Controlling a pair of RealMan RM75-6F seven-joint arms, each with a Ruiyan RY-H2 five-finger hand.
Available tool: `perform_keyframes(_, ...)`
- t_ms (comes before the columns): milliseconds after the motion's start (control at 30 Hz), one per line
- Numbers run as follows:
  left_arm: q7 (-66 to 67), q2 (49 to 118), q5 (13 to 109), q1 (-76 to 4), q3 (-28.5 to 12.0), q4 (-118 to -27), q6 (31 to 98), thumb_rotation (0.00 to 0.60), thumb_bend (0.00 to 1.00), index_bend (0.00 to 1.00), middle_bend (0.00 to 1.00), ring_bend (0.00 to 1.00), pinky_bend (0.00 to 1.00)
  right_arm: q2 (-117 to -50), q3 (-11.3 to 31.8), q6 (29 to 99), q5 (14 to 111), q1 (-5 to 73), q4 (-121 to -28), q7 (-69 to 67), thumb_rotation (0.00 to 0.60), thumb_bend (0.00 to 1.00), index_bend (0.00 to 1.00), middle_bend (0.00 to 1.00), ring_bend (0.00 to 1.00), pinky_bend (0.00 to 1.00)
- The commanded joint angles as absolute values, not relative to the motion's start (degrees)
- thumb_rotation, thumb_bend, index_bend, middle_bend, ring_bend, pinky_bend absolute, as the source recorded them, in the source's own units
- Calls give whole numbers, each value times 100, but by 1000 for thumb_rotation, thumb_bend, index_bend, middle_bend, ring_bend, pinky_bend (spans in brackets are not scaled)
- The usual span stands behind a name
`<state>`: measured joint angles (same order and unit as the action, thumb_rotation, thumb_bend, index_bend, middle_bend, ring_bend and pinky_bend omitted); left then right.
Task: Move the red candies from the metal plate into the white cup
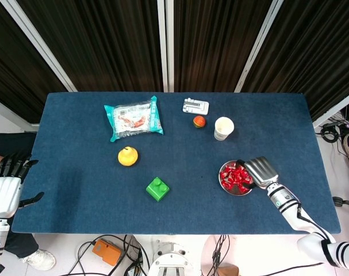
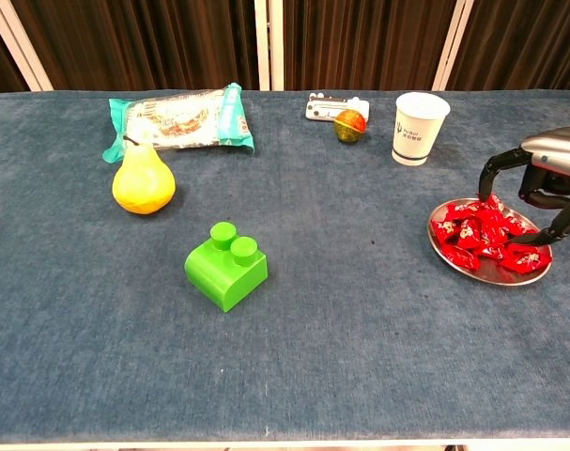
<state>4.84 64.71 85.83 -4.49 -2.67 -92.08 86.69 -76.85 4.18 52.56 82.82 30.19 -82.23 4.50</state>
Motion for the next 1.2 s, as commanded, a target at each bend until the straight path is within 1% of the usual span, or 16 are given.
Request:
perform_keyframes(33, 469, 6475, 8578, -440, -266, -9191, 8677, 600, 45, 203, 135, 35, 0, -7713, 391, 5197, 8294, 3077, -8197, 438, 600, 377, 463, 974, 1000, 1000)
perform_keyframes(233, 406, 6487, 8573, -401, -253, -9132, 8716, 600, 45, 203, 136, 35, 0, -7845, 360, 5042, 8173, 3185, -8079, 544, 600, 423, 482, 974, 1000, 1000)
perform_keyframes(300, 389, 6490, 8573, -385, -244, -9101, 8729, 600, 45, 203, 136, 35, 0, -7895, 362, 5030, 8131, 3206, -8048, 571, 600, 450, 507, 974, 1000, 1000)
perform_keyframes(367, 368, 6491, 8563, -367, -242, -9080, 8745, 600, 45, 203, 136, 35, 0, -7932, 364, 5042, 8107, 3215, -8042, 549, 600, 520, 587, 979, 1000, 1000)
perform_keyframes(433, 348, 6496, 8560, -355, -246, -9063, 8764, 600, 45, 203, 136, 35, 0, -7952, 355, 5051, 8100, 3225, -8021, 566, 600, 555, 641, 981, 1000, 1000)
perform_keyframes(567, 317, 6511, 8576, -350, -255, -9036, 8789, 600, 45, 203, 136, 35, 0, -7933, 358, 5118, 8093, 3228, -8041, 531, 600, 560, 688, 984, 1000, 1000)
perform_keyframes(733, 315, 6525, 8586, -371, -265, -9026, 8766, 600, 45, 203, 136, 35, 0, -7724, 467, 5343, 8078, 3195, -8188, 401, 600, 560, 726, 985, 1000, 1000)
perform_keyframes(833, 322, 6527, 8598, -390, -277, -9028, 8757, 600, 44, 203, 136, 35, 0, -7557, 575, 5407, 8026, 3219, -8253, 306, 600, 561, 748, 989, 1000, 1000)
perform_keyframes(967, 350, 6511, 8600, -424, -295, -9047, 8724, 600, 44, 203, 136, 35, 0, -7355, 853, 5403, 7836, 3329, -8326, 46, 600, 561, 758, 990, 1000, 1000)
perform_keyframes(1200, 421, 6482, 8603, -473, -318, -9114, 8681, 600, 45, 203, 136, 34, 0, -7302, 1373, 4999, 7347, 3808, -8037, -134, 600, 561, 764, 990, 1000, 1000)
